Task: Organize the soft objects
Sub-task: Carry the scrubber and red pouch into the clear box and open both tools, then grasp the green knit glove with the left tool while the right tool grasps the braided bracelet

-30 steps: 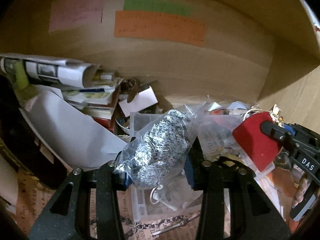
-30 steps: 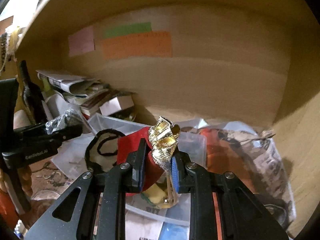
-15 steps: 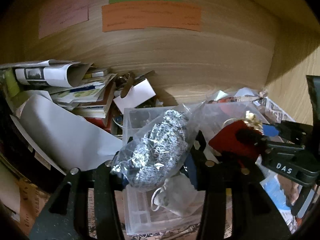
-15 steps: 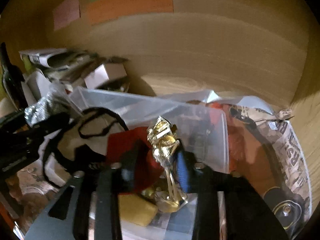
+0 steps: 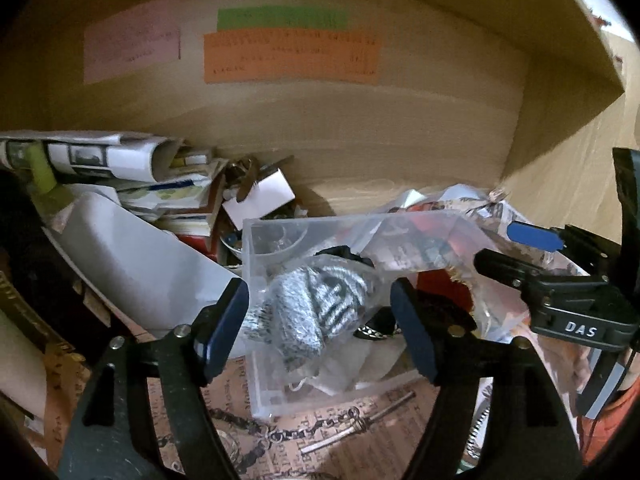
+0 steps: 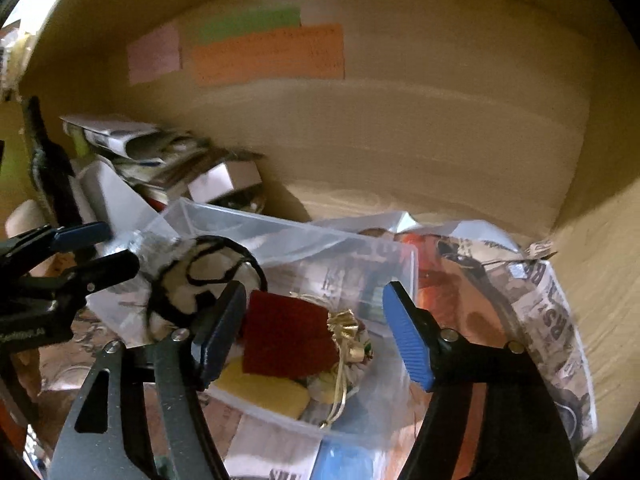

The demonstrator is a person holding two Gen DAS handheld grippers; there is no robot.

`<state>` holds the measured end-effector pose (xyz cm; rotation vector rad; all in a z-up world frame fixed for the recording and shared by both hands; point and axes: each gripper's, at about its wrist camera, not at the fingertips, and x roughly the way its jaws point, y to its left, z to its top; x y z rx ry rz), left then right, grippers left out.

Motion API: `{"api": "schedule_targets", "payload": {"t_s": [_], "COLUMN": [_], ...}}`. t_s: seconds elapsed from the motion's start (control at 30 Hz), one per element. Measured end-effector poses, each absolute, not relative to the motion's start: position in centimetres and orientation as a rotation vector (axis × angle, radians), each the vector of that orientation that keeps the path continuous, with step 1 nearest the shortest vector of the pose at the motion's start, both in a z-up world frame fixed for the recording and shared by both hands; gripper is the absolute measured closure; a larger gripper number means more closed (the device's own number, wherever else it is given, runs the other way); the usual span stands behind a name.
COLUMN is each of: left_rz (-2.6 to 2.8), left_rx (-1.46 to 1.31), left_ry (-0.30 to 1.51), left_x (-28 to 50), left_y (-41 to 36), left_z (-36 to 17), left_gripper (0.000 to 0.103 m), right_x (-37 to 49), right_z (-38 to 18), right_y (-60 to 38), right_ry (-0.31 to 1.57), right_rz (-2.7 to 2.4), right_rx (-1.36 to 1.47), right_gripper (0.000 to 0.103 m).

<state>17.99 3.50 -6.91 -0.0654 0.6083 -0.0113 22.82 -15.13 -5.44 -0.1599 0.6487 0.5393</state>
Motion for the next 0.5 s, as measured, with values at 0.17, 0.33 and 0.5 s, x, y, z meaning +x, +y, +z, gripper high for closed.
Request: {"api": "schedule_targets", "payload": {"t_s": [0.17,0.33,0.5], "left_rz": [-0.034,-0.066,-0.098], "left_rx": [-0.082,-0.079,-0.059], "left_ry": [0.564,0.541,0.554], "left_x": [15.6,12.7,10.2], "left_y": [3.6,3.3,2.4], "left_z": [-5.4,-4.8,-5.5], "left_gripper": [0.022,0.017,0.009], "right_x": [19.7,16.8,14.5], "right_z": [-3.7,-3.3,-4.3], "right_y": [-16.0,-16.6,-17.0], "right_ry": [0.59,0.554,0.566], "right_rz": [0.568,0.582,0.592], "right_rx": [-0.163,-0.178,-0.186], "right_gripper": [0.029,0.024,0.023]}}
